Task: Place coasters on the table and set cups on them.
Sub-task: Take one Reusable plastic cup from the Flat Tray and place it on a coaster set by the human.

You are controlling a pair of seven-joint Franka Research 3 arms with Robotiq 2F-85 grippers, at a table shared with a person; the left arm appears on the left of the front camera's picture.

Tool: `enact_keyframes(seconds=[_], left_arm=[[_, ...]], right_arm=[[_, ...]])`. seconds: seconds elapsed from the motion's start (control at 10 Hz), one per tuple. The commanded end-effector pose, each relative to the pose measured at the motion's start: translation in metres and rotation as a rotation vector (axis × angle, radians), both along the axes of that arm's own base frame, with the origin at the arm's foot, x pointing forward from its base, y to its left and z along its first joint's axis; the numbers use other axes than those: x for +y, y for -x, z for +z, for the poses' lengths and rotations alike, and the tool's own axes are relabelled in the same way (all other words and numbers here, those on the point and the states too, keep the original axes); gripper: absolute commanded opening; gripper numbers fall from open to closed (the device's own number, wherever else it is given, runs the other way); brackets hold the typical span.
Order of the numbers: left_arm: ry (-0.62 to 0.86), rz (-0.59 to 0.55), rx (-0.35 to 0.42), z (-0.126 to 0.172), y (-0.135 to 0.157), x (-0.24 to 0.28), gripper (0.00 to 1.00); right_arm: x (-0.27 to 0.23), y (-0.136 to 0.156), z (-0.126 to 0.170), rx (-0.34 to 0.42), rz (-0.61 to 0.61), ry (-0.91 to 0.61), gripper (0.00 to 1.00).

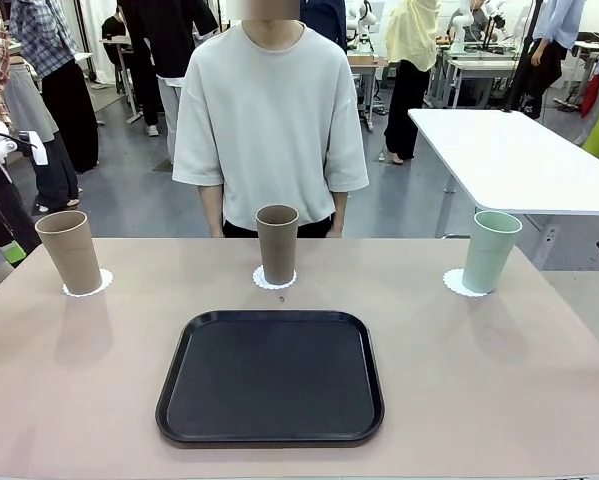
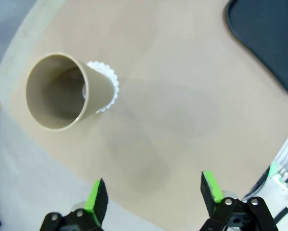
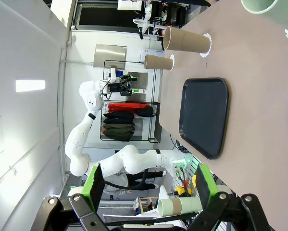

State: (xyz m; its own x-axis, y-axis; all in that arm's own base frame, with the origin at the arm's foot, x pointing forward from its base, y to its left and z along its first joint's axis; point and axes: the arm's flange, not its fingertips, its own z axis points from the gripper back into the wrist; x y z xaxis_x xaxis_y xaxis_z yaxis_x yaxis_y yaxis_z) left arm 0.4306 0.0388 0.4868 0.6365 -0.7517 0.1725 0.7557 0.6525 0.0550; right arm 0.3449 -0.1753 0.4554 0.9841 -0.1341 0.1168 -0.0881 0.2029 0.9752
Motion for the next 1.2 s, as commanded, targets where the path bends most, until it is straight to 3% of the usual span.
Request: enact_keyframes(seconds=[0.0, 0.1, 0.3, 0.4, 0.5, 0.8, 1.0, 1.1], left_arm=[[-0.008, 0.000, -0.016, -0.004, 0.000, 0.001, 1.00], [0.000, 0.000, 0.000, 0.000, 0.000, 0.000, 1.00], [0.595, 0.188, 0.048, -0.007, 0.030, -0.003, 1.00], [0.820, 0.224, 0.115, -0.005, 0.038, 0.008, 1.00], [0.951, 0.236, 0.172, 0.002, 0.036, 0.022, 1.00], [1.281, 0.268, 0.316, -0.004, 0.056, 0.093, 1.00], [1.328, 0.328, 0.382, -0.007, 0.061, 0.137, 1.00], [1.357, 0.350, 0.377, -0.012, 0.065, 0.160, 1.00]], right_arm=[[-0.001, -0.001, 0.001, -0.009, 0.006, -0.004, 1.00], [-0.001, -0.001, 0.001, -0.009, 0.006, -0.004, 1.00], [-0.001, -0.001, 0.001, -0.009, 0.006, -0.004, 1.00], [-0.001, -0.001, 0.001, -0.009, 0.006, -0.004, 1.00], [-0.001, -0.001, 0.001, -0.009, 0.006, -0.004, 1.00], [-0.001, -0.001, 0.001, -0.009, 0.006, -0.004, 1.00], [-0.001, -0.001, 0.001, -0.009, 0.006, -0.004, 1.00], [-0.001, -0.001, 0.001, -0.009, 0.006, -0.004, 1.00]])
